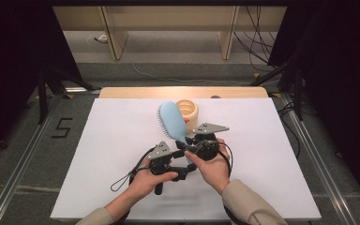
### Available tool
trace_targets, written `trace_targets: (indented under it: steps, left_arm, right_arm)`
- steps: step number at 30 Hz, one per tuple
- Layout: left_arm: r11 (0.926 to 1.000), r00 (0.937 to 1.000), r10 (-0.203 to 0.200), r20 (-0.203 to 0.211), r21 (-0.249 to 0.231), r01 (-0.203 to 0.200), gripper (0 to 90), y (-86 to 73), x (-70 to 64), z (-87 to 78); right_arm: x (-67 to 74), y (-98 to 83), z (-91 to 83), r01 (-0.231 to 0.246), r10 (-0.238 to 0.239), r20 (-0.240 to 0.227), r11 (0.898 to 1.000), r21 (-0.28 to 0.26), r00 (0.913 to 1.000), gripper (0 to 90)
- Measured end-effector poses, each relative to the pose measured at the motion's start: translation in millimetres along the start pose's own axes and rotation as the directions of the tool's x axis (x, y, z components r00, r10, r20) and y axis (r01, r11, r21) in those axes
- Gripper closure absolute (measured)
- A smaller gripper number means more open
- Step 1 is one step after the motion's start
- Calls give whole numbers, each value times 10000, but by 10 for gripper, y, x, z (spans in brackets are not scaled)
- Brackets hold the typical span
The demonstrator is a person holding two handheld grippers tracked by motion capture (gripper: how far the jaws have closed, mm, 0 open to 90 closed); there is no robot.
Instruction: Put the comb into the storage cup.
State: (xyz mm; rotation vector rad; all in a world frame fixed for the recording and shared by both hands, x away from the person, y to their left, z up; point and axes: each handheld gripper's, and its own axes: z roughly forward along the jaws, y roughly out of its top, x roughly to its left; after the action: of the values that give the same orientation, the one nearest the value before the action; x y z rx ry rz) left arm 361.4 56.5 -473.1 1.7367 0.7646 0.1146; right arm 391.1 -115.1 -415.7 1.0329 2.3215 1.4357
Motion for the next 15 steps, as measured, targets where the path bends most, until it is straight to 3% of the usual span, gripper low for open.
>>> trace_targets:
  steps: [15]
  left_arm:
    - [9998,9998,-179,-105,24,179,306,5,-12,17]
  right_arm:
    - [19,-12,23,-13,13,-25,10000,31,10000,701]
